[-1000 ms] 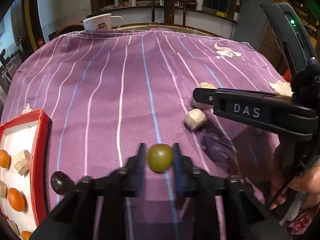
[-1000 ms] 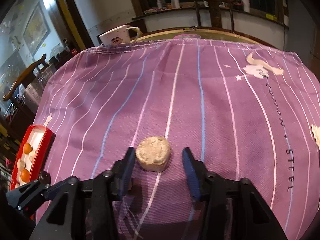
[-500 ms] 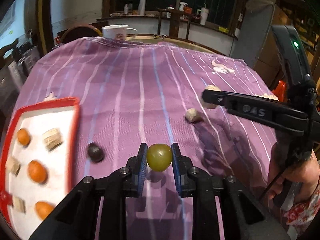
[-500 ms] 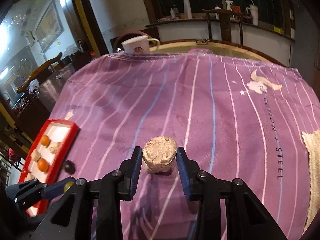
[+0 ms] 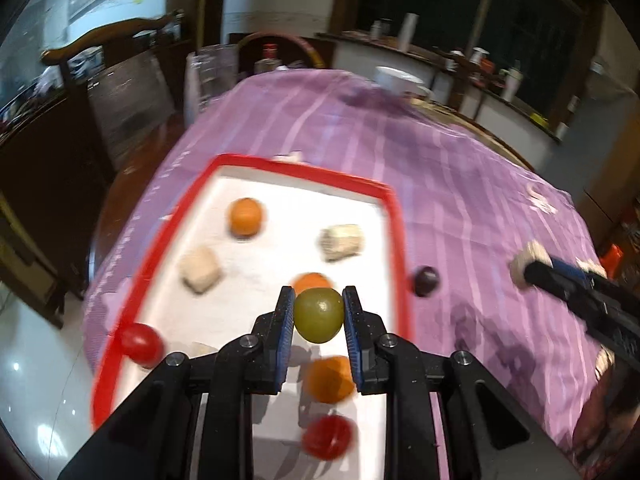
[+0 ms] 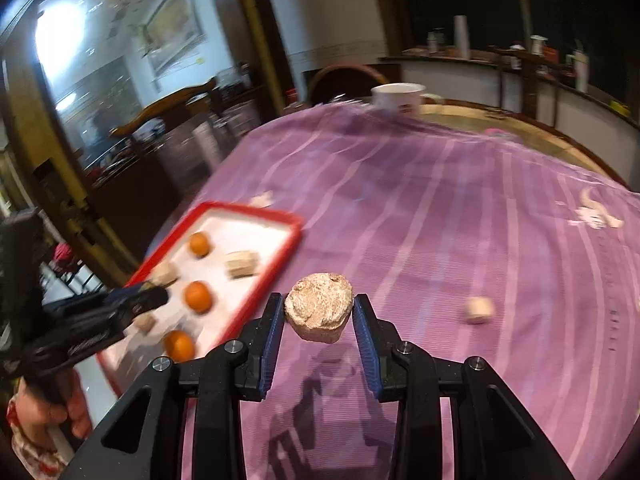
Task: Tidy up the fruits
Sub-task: 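Carry the grape and block into the tray and open both tools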
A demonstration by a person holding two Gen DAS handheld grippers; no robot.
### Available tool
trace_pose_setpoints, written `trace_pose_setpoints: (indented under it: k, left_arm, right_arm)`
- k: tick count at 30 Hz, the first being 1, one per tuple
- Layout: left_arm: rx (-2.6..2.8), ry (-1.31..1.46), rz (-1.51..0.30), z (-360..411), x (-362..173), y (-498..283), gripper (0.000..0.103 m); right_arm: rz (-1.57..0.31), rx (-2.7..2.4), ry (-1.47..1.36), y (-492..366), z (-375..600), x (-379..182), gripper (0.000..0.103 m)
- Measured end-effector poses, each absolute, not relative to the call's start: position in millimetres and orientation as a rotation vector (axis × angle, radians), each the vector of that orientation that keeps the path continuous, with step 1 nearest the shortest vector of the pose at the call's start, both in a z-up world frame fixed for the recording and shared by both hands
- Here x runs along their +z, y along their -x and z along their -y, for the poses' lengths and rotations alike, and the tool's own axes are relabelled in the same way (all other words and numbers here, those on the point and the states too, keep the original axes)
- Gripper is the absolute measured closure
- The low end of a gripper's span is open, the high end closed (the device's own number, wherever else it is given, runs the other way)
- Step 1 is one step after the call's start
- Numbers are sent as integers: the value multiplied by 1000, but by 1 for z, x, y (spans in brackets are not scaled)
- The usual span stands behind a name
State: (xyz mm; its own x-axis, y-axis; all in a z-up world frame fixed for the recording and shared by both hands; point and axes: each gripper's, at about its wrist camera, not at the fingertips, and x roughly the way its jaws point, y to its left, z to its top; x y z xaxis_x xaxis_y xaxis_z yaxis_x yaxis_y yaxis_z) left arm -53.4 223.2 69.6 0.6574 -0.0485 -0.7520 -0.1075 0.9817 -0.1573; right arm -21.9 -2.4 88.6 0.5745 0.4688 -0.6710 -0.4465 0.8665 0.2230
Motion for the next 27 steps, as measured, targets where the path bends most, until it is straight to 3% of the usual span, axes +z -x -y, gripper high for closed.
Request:
trace_pose_setpoints:
  k: [10, 22, 25, 27]
  left_arm:
    - [108, 227, -919, -269, 47, 24, 80]
    - [72, 284, -939, -279, 35, 15, 79]
    - [63, 300, -930, -280, 37, 17, 71]
    - [64, 306, -919, -280, 40, 19, 57]
  right_arm:
    - [-844, 651, 51, 19, -92, 64, 64]
    - [-884, 646, 125, -1, -128, 34, 64]
    - [-890, 646, 103, -3, -128, 32, 64]
    - [-893, 644, 92, -3, -127, 31, 63]
